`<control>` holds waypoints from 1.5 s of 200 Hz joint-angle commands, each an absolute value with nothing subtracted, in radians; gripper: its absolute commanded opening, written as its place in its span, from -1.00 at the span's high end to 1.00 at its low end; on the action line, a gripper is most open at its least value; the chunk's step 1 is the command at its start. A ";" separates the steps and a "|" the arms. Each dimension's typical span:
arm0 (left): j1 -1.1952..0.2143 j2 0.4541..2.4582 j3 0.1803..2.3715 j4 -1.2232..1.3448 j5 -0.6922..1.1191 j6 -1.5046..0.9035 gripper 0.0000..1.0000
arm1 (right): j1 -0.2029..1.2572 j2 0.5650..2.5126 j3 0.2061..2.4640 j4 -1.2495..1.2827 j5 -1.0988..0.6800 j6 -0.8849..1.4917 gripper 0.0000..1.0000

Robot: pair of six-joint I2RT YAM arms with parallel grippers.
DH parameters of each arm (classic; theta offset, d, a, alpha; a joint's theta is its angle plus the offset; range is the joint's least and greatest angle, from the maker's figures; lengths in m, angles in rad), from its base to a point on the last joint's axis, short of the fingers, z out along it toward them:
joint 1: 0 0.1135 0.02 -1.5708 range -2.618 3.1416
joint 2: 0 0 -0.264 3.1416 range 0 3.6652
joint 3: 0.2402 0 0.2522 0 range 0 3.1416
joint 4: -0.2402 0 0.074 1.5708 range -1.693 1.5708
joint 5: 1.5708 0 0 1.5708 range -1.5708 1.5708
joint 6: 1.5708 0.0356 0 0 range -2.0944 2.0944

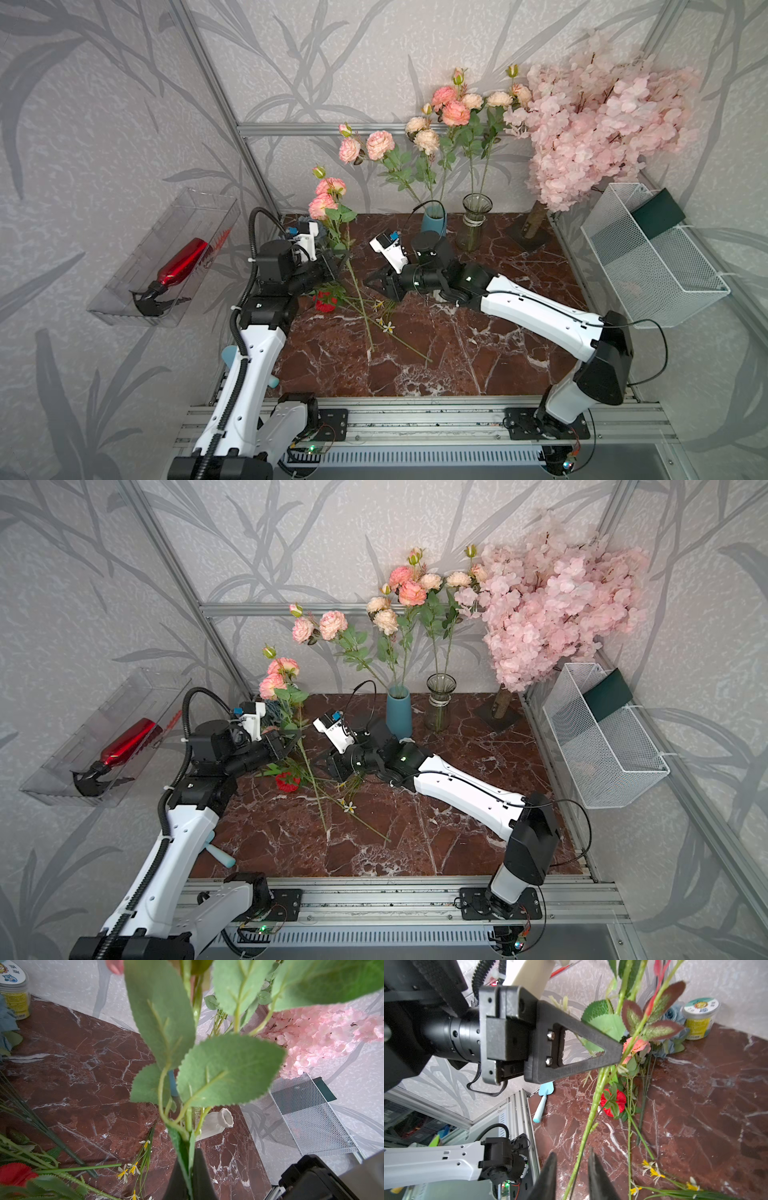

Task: Place the pink flowers into the vase
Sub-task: Pick up the flower at the center of the board.

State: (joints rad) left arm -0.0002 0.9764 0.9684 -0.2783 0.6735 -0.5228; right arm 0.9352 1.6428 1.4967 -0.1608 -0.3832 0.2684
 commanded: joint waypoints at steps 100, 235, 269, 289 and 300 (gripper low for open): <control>-0.040 0.900 0.988 -0.404 0.651 -0.440 1.00 | 0.932 1.652 1.498 -0.024 -0.106 0.255 1.00; -0.039 0.911 1.026 -0.389 0.628 -0.456 1.00 | 0.783 1.775 1.053 0.787 -0.402 0.894 1.00; -0.040 0.921 1.036 -0.380 0.615 -0.455 1.00 | 0.817 1.752 1.130 0.480 -0.346 0.717 0.98; -0.038 0.934 1.048 -0.377 0.606 -0.450 1.00 | 0.841 1.721 1.167 0.316 -0.262 0.601 0.49; -0.039 0.939 1.051 -0.368 0.603 -0.451 1.00 | 0.852 1.713 1.181 0.253 -0.222 0.557 0.23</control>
